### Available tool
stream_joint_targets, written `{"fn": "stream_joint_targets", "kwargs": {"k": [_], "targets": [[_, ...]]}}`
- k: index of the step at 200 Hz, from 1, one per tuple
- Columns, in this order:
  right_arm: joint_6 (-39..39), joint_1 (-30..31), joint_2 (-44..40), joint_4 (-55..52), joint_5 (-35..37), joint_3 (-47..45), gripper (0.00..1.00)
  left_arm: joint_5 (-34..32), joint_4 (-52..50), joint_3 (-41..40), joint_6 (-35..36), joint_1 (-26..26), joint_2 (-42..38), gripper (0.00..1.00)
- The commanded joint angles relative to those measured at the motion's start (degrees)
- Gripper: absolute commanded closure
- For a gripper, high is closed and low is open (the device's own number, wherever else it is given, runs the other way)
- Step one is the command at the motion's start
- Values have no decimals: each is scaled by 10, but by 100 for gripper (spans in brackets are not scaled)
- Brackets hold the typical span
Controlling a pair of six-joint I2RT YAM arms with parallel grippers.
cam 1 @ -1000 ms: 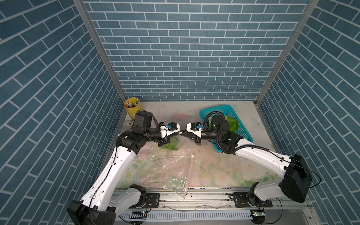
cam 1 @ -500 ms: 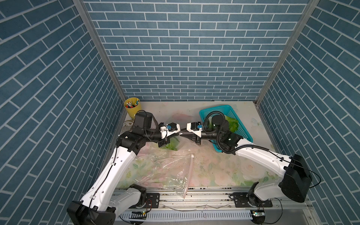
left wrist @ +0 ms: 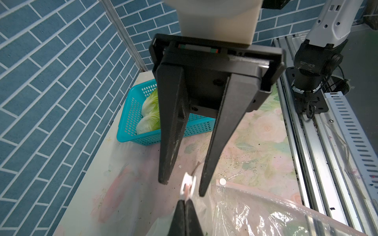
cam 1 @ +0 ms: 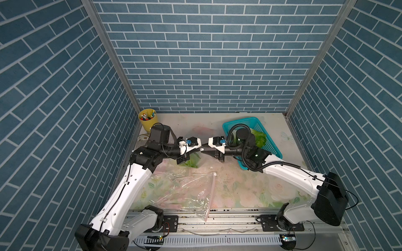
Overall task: Open the zip-top bag and take out the chinese cabbages
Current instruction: Unzip the zipper on the zipper food storage bag.
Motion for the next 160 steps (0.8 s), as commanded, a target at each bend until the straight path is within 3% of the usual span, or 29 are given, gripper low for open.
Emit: {"fn": "stream_joint_targets", "kwargs": {"k": [1,48,73,160], "targets": [[-9,2,-11,-3,-11,-4,78,6,0,-4,-3,-3,-3,100],[-9,3,-9,-2,-9,-3,89,6,-1,-4,-2,-3,-5,100],[-9,3,-9,-6,-7,-3,100,7,2,-6,-2,-2,-8,100],[-14,3,-18,-18,2,-19,100,1,42,-14,-14,0,-47,100]]}}
